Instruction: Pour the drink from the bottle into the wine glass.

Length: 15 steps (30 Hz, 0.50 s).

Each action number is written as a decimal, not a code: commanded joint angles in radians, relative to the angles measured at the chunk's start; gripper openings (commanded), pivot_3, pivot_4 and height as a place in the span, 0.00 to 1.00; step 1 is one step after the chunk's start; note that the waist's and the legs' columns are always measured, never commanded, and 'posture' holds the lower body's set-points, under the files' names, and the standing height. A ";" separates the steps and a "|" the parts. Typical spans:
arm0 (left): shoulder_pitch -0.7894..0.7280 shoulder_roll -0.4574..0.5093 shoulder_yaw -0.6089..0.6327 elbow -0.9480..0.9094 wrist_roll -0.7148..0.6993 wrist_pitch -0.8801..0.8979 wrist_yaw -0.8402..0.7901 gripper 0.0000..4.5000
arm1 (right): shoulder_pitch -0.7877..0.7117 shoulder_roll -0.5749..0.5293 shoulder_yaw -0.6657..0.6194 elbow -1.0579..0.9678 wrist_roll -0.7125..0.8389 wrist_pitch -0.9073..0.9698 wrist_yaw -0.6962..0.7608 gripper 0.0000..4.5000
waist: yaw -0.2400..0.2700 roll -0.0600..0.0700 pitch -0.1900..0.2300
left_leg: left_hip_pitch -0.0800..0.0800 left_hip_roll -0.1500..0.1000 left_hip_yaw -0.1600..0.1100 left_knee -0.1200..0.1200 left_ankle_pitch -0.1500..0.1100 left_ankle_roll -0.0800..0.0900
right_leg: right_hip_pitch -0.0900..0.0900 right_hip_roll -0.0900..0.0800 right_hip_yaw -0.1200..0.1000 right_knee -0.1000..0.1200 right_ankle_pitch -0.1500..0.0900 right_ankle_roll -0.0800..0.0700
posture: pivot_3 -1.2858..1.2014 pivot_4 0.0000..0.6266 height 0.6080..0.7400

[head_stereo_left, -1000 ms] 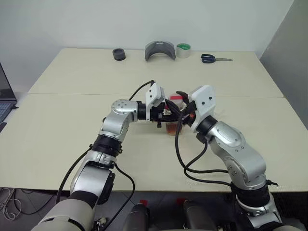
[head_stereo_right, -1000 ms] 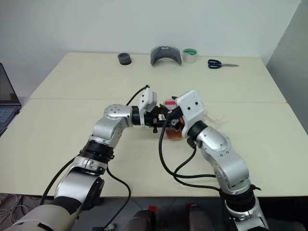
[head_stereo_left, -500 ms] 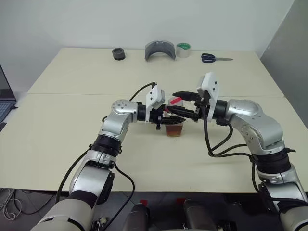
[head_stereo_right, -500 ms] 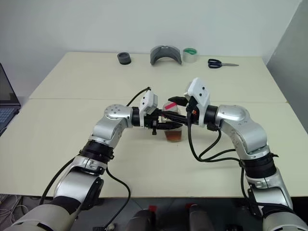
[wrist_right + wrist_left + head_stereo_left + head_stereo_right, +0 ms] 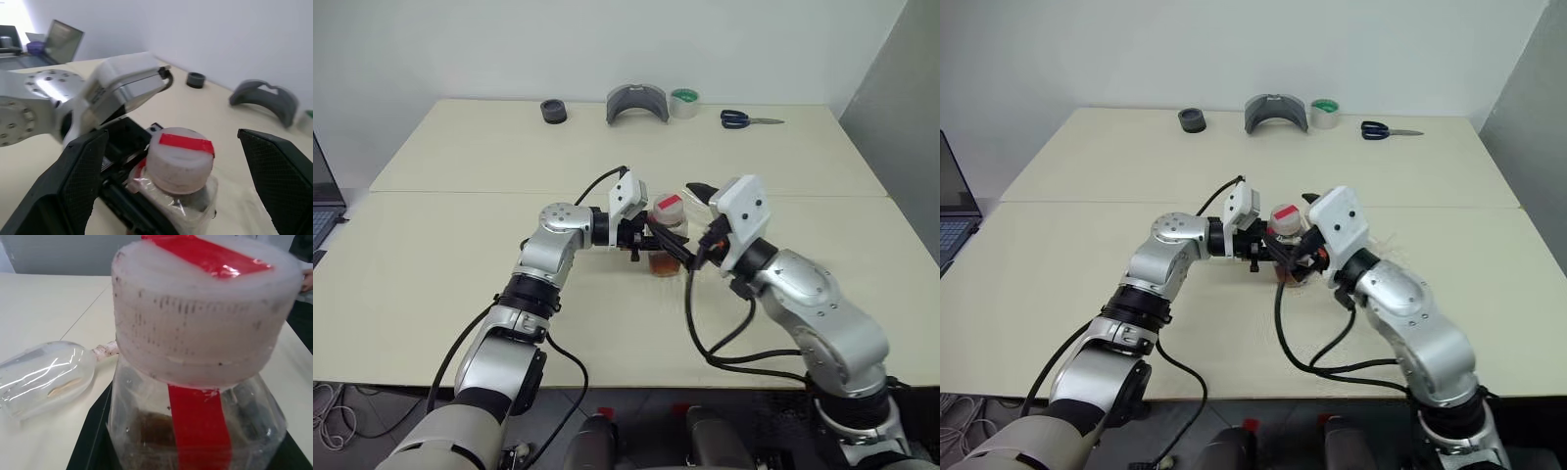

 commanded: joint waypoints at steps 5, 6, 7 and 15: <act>-0.039 -0.007 0.019 -0.015 -0.015 0.001 -0.002 0.39 | -0.012 0.103 0.003 0.027 -0.094 -0.038 -0.103 1.00 | 0.000 0.000 0.000 | 0.000 0.000 0.000 -0.001 0.000 0.000 | 0.000 0.000 0.000 0.000 0.000 0.000 | 0.52 0.24 1.00; -0.039 -0.007 0.019 -0.015 -0.014 0.002 -0.003 0.39 | -0.008 0.111 0.009 0.026 -0.097 -0.037 -0.103 1.00 | 0.000 0.000 0.000 | 0.000 0.000 0.000 -0.001 0.000 0.000 | 0.000 0.000 0.000 -0.001 0.000 0.000 | 0.52 0.24 1.00; -0.038 -0.006 0.019 -0.016 -0.014 0.002 -0.003 0.39 | -0.004 0.121 0.016 0.026 -0.100 -0.035 -0.104 1.00 | 0.000 0.000 0.000 | -0.001 0.000 0.000 -0.001 0.000 0.000 | 0.000 -0.001 0.000 -0.001 0.000 0.000 | 0.52 0.24 1.00; -0.033 -0.004 0.018 -0.024 -0.012 0.005 -0.001 0.39 | -0.012 0.139 0.039 0.045 -0.119 -0.010 -0.085 0.88 | 0.000 0.000 0.000 | 0.000 0.000 0.000 -0.001 0.000 0.000 | 0.000 -0.001 0.000 -0.001 0.000 0.000 | 0.52 0.24 1.00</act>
